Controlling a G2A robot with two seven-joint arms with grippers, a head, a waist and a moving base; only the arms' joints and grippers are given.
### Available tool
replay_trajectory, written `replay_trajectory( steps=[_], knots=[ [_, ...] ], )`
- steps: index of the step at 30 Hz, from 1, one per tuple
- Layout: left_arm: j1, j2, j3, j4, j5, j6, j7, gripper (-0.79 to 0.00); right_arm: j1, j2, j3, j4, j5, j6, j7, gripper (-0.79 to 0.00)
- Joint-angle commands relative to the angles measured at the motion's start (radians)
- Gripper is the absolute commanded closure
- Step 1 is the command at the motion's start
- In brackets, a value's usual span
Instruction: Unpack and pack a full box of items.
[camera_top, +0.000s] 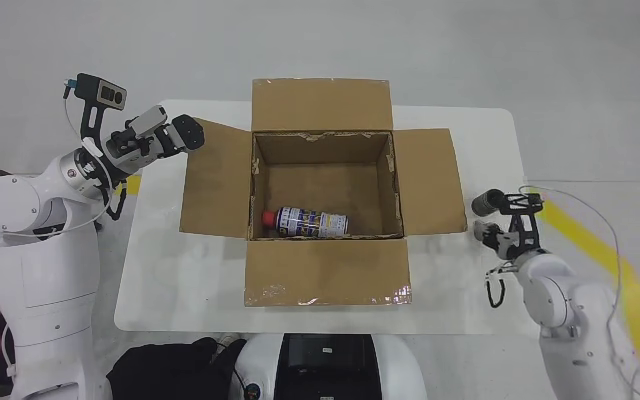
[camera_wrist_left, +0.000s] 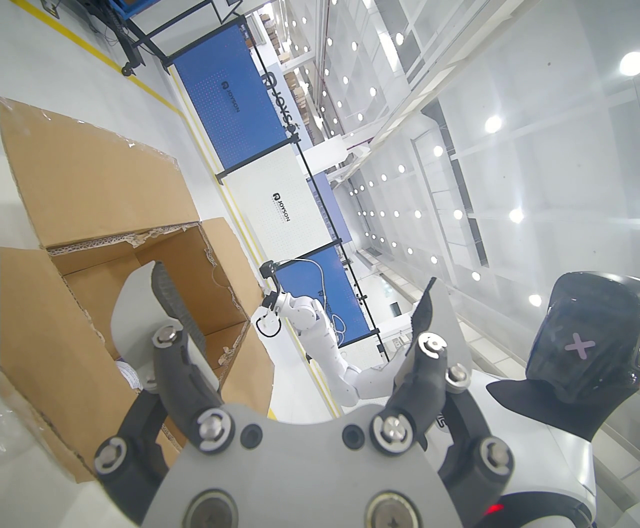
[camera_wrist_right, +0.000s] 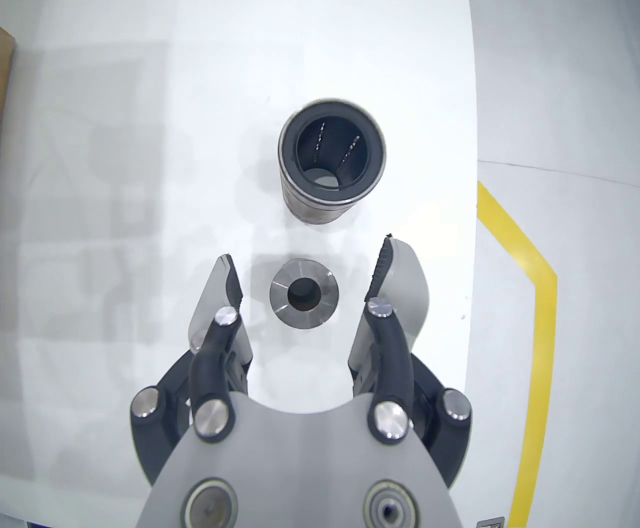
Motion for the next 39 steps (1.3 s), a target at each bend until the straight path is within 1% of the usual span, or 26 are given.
replay_trajectory(
  steps=[1, 7, 11, 14, 15, 16, 20, 26, 32, 35, 39],
  knots=[
    [0.000, 0.000, 0.000, 0.000, 0.000, 0.000, 0.000, -0.785, -0.023, 0.001, 0.020, -0.050, 0.000, 0.004, 0.008, -0.526],
    [0.000, 0.000, 0.000, 0.000, 0.000, 0.000, 0.000, -0.785, -0.082, 0.001, 0.093, -0.204, 0.008, 0.021, 0.015, -0.554],
    [0.000, 0.000, 0.000, 0.000, 0.000, 0.000, 0.000, -0.785, -0.088, 0.002, 0.124, -0.303, 0.016, 0.011, 0.010, -0.551],
    [0.000, 0.000, 0.000, 0.000, 0.000, 0.000, 0.000, -0.785, -0.067, 0.003, 0.123, -0.363, 0.031, -0.012, 0.013, -0.585],
    [0.000, 0.000, 0.000, 0.000, 0.000, 0.000, 0.000, -0.785, -0.055, 0.003, 0.118, -0.379, 0.039, -0.021, 0.014, -0.616],
    [0.000, 0.000, 0.000, 0.000, 0.000, 0.000, 0.000, -0.785, -0.041, 0.004, 0.109, -0.393, 0.044, -0.034, 0.019, -0.631],
    [0.000, 0.000, 0.000, 0.000, 0.000, 0.000, 0.000, -0.785, 0.028, 0.007, 0.055, -0.427, 0.082, -0.102, 0.039, -0.785],
    [0.000, 0.000, 0.000, 0.000, 0.000, 0.000, 0.000, -0.785, 0.132, 0.009, -0.086, -0.438, 0.119, -0.178, 0.082, -0.785],
    [0.000, 0.000, 0.000, 0.000, 0.000, 0.000, 0.000, -0.785, 0.184, 0.006, -0.204, -0.436, 0.112, -0.187, 0.092, -0.785],
    [0.000, 0.000, 0.000, 0.000, 0.000, 0.000, 0.000, -0.785, 0.194, 0.008, -0.231, -0.438, 0.124, -0.232, 0.120, -0.785],
    [0.000, 0.000, 0.000, 0.000, 0.000, 0.000, 0.000, -0.785, 0.194, 0.008, -0.231, -0.438, 0.124, -0.232, 0.120, -0.785]
  ],
)
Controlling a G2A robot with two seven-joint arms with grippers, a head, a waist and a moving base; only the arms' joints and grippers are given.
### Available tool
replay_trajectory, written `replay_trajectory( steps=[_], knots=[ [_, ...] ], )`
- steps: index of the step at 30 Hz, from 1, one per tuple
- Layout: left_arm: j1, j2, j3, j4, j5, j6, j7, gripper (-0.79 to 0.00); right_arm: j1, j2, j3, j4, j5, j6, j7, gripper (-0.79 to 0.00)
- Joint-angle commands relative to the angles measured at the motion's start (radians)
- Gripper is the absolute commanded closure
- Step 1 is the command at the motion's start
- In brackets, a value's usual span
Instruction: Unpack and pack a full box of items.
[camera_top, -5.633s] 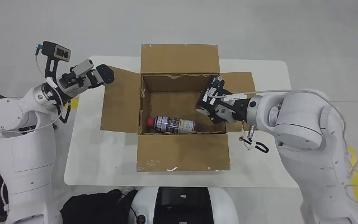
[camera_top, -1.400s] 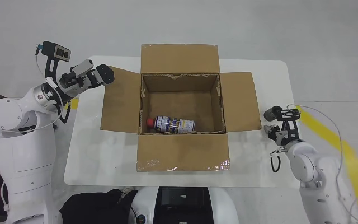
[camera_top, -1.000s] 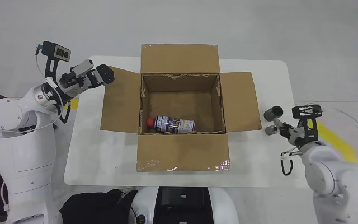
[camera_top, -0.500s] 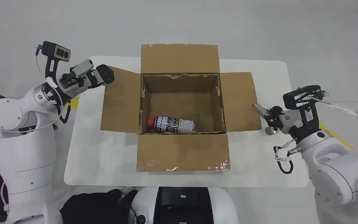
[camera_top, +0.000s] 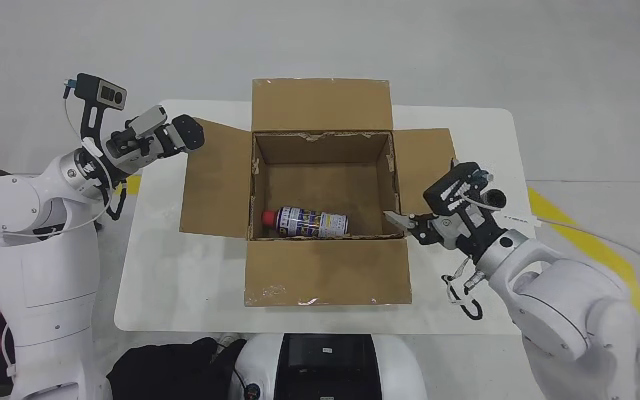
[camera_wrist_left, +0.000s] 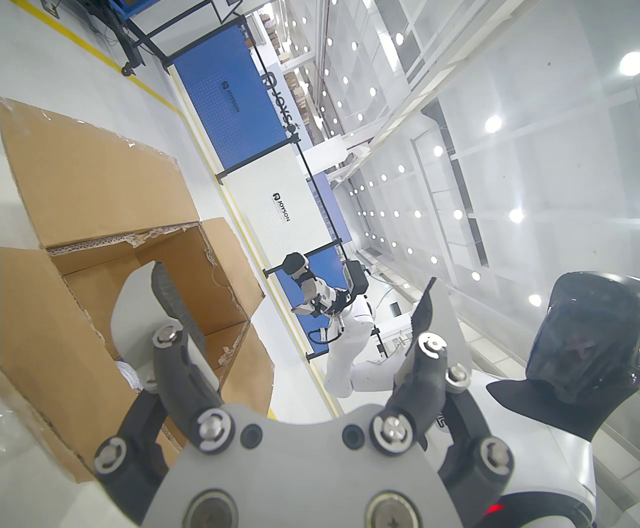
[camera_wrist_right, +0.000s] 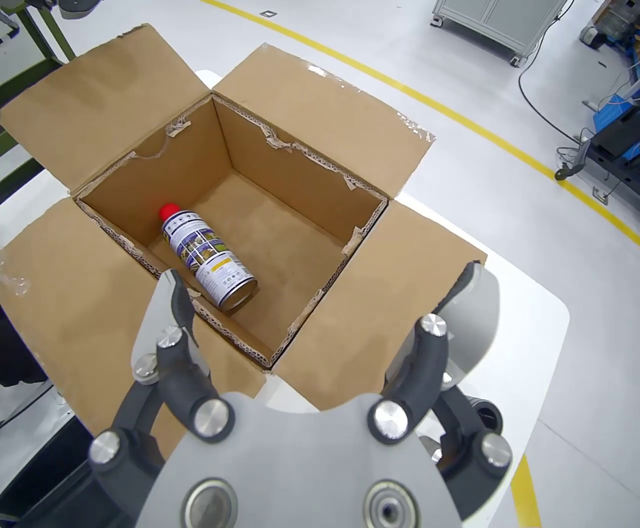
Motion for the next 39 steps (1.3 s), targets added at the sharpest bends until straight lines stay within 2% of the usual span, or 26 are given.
replay_trajectory(
  steps=[1, 14, 16, 19, 23, 29, 33, 39],
  knots=[
    [0.000, 0.000, 0.000, 0.000, 0.000, 0.000, 0.000, -0.785, 0.000, 0.000, 0.000, 0.000, 0.000, 0.001, -0.001, -0.785],
    [0.000, 0.000, 0.000, 0.000, 0.000, 0.000, 0.000, -0.785, 0.000, 0.000, 0.000, 0.000, 0.000, 0.001, -0.001, -0.785],
    [0.000, 0.000, 0.000, 0.000, 0.000, 0.000, 0.000, -0.785, 0.011, 0.000, -0.014, 0.007, 0.012, -0.032, -0.016, -0.785],
    [0.000, 0.000, 0.000, 0.000, 0.000, 0.000, 0.000, -0.785, 0.080, 0.000, -0.051, 0.062, 0.055, -0.070, 0.039, -0.785],
    [0.000, 0.000, 0.000, 0.000, 0.000, 0.000, 0.000, -0.785, 0.233, -0.006, -0.130, 0.135, 0.153, -0.102, 0.117, -0.785],
    [0.000, 0.000, 0.000, 0.000, 0.000, 0.000, 0.000, -0.785, 0.438, -0.027, -0.291, 0.279, 0.231, -0.139, 0.129, -0.785],
    [0.000, 0.000, 0.000, 0.000, 0.000, 0.000, 0.000, -0.785, 0.560, -0.047, -0.420, 0.420, 0.313, -0.226, 0.162, -0.785],
    [0.000, 0.000, 0.000, 0.000, 0.000, 0.000, 0.000, -0.785, 0.692, -0.079, -0.544, 0.587, 0.428, -0.268, 0.169, -0.785]
  ],
)
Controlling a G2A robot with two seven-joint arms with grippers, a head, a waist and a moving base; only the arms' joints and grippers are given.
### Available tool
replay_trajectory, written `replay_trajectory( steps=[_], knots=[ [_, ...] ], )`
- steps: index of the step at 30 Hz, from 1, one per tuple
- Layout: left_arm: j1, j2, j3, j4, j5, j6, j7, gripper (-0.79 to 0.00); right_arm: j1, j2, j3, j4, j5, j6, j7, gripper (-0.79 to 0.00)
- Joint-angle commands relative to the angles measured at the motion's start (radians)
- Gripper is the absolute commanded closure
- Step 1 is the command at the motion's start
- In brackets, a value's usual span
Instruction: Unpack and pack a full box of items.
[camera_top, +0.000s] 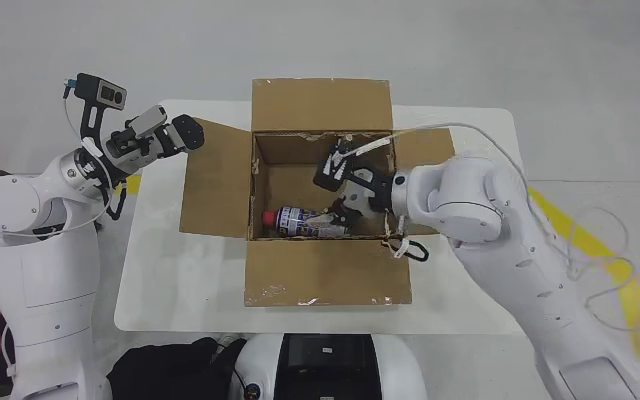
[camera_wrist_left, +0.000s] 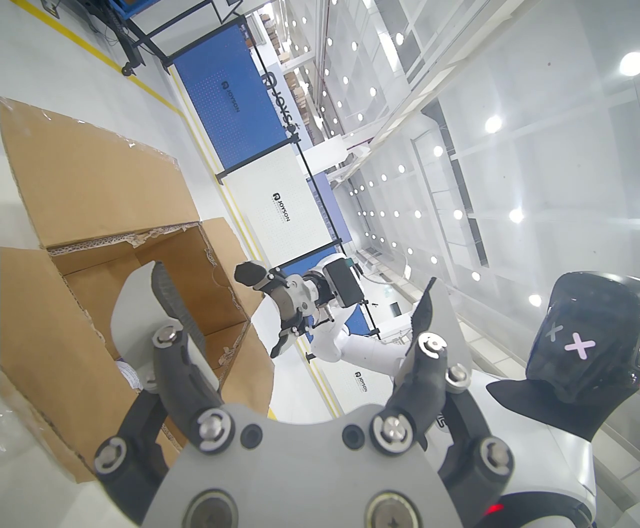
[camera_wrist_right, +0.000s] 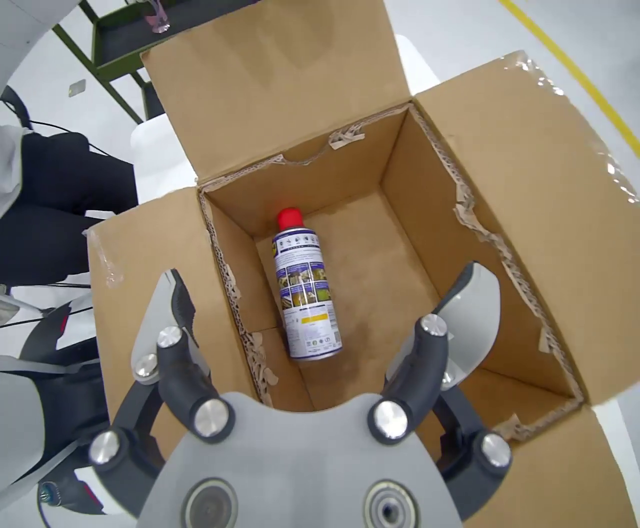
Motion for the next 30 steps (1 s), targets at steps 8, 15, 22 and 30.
replay_trajectory(
  steps=[8, 15, 22, 30],
  knots=[
    [0.000, 0.000, 0.000, 0.000, 0.000, 0.000, 0.000, -0.785, 0.172, -0.050, -0.153, 0.208, 0.090, -0.047, 0.027, -0.785],
    [0.000, 0.000, 0.000, 0.000, 0.000, 0.000, 0.000, -0.785, 0.203, -0.057, -0.179, 0.237, 0.053, -0.042, 0.053, -0.785],
    [0.000, 0.000, 0.000, 0.000, 0.000, 0.000, 0.000, -0.785, 0.203, -0.057, -0.179, 0.237, 0.053, -0.042, 0.053, -0.785],
    [0.000, 0.000, 0.000, 0.000, 0.000, 0.000, 0.000, -0.785, 0.195, -0.057, -0.185, 0.248, 0.050, -0.047, 0.049, -0.785]
  ],
)
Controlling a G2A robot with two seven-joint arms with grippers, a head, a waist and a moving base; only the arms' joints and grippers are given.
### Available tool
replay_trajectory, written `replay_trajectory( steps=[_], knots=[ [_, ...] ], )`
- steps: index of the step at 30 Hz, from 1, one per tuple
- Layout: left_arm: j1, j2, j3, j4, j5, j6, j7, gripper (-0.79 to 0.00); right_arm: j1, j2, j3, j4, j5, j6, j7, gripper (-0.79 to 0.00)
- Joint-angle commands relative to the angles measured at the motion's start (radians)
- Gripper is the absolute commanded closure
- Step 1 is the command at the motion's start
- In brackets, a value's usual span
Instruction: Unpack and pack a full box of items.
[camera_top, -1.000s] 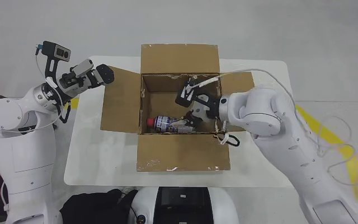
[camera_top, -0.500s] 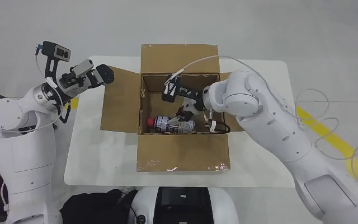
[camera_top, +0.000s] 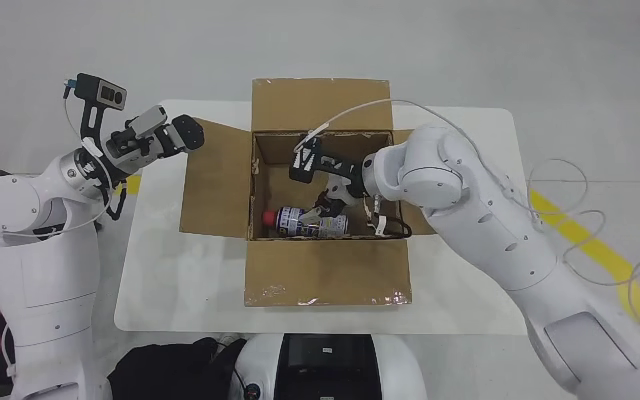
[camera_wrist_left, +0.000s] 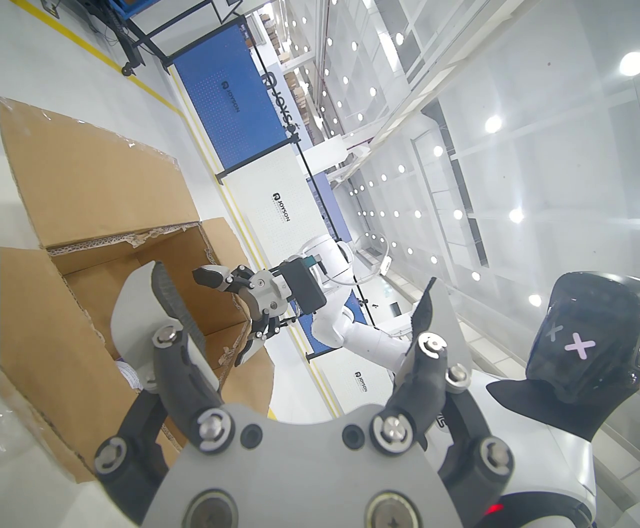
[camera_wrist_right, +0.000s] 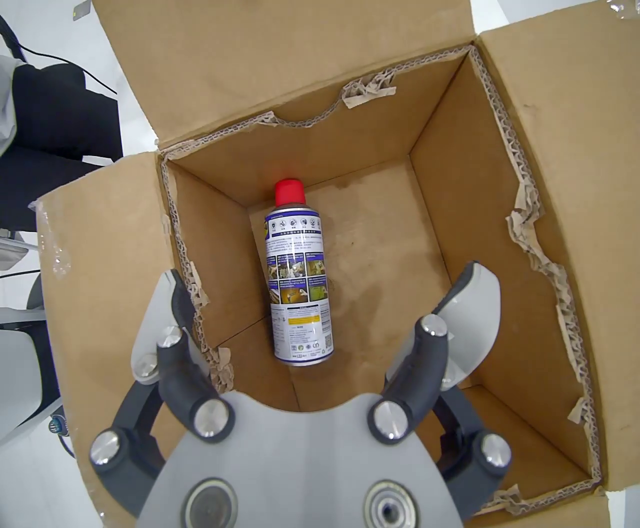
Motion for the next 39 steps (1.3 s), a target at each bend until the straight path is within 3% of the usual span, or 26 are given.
replay_trajectory(
  steps=[1, 11, 23, 39],
  knots=[
    [0.000, 0.000, 0.000, 0.000, 0.000, 0.000, 0.000, -0.785, 0.004, -0.001, -0.012, 0.019, -0.016, -0.012, 0.011, -0.785],
    [0.000, 0.000, 0.000, 0.000, 0.000, 0.000, 0.000, -0.785, 0.127, -0.057, -0.119, 0.183, 0.003, -0.010, 0.008, -0.785],
    [0.000, 0.000, 0.000, 0.000, 0.000, 0.000, 0.000, -0.785, 0.172, -0.124, -0.246, 0.270, 0.001, 0.047, 0.053, -0.785],
    [0.000, 0.000, 0.000, 0.000, 0.000, 0.000, 0.000, -0.785, 0.233, -0.244, -0.384, 0.508, 0.094, 0.005, 0.113, -0.785]
  ],
)
